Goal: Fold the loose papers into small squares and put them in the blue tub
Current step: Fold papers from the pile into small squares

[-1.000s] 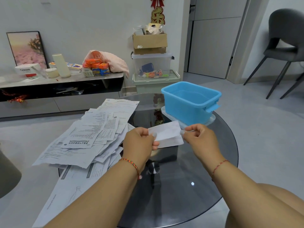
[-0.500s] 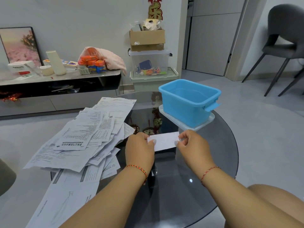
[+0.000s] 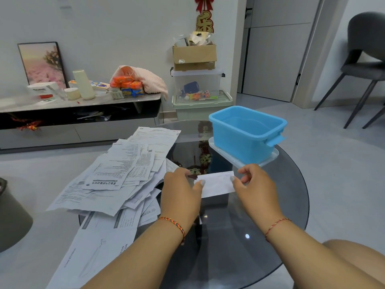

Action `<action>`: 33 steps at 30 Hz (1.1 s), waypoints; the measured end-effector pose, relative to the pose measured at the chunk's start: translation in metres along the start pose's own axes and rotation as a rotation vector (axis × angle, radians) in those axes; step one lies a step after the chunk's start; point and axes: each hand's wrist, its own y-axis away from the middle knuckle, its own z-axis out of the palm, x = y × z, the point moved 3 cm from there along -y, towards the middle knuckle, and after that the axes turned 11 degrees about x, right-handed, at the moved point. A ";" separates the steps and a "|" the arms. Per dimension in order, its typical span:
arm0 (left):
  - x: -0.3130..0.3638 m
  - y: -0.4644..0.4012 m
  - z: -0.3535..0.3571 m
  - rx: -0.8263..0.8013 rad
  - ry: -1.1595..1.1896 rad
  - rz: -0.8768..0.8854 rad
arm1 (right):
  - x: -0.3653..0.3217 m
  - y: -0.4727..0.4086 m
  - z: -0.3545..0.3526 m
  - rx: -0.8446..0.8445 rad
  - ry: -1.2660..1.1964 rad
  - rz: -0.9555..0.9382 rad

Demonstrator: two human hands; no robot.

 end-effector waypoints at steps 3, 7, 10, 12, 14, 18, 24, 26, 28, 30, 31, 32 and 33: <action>-0.003 -0.009 -0.029 0.083 -0.041 0.057 | -0.006 0.003 -0.004 0.027 -0.039 -0.012; -0.032 -0.035 -0.076 0.257 -0.285 0.043 | -0.009 0.009 -0.003 0.003 -0.052 -0.033; -0.063 -0.052 -0.098 0.245 -0.464 -0.040 | -0.008 0.013 -0.001 -0.013 -0.054 -0.047; -0.084 -0.057 -0.102 0.156 -0.550 -0.093 | -0.010 0.016 0.000 -0.028 -0.048 -0.069; -0.100 -0.059 -0.101 0.030 -0.581 -0.168 | -0.012 0.018 0.002 -0.048 -0.042 -0.082; -0.109 -0.060 -0.097 -0.100 -0.652 -0.166 | -0.014 0.020 0.004 -0.061 -0.038 -0.120; -0.110 -0.059 -0.092 -0.116 -0.685 -0.101 | -0.013 0.020 0.005 -0.079 -0.031 -0.144; -0.109 -0.058 -0.092 -0.110 -0.714 -0.054 | -0.013 0.020 0.005 -0.084 -0.027 -0.149; -0.107 -0.057 -0.091 -0.078 -0.734 0.012 | -0.013 0.020 0.004 -0.086 -0.028 -0.152; -0.106 -0.056 -0.091 -0.047 -0.738 0.047 | -0.014 0.020 0.003 -0.089 -0.032 -0.155; -0.105 -0.056 -0.092 -0.038 -0.746 0.054 | -0.014 0.020 0.003 -0.092 -0.032 -0.154; -0.103 -0.057 -0.093 -0.034 -0.757 0.062 | -0.014 0.020 0.003 -0.094 -0.032 -0.154; -0.101 -0.057 -0.095 -0.030 -0.766 0.076 | -0.014 0.020 0.003 -0.094 -0.031 -0.154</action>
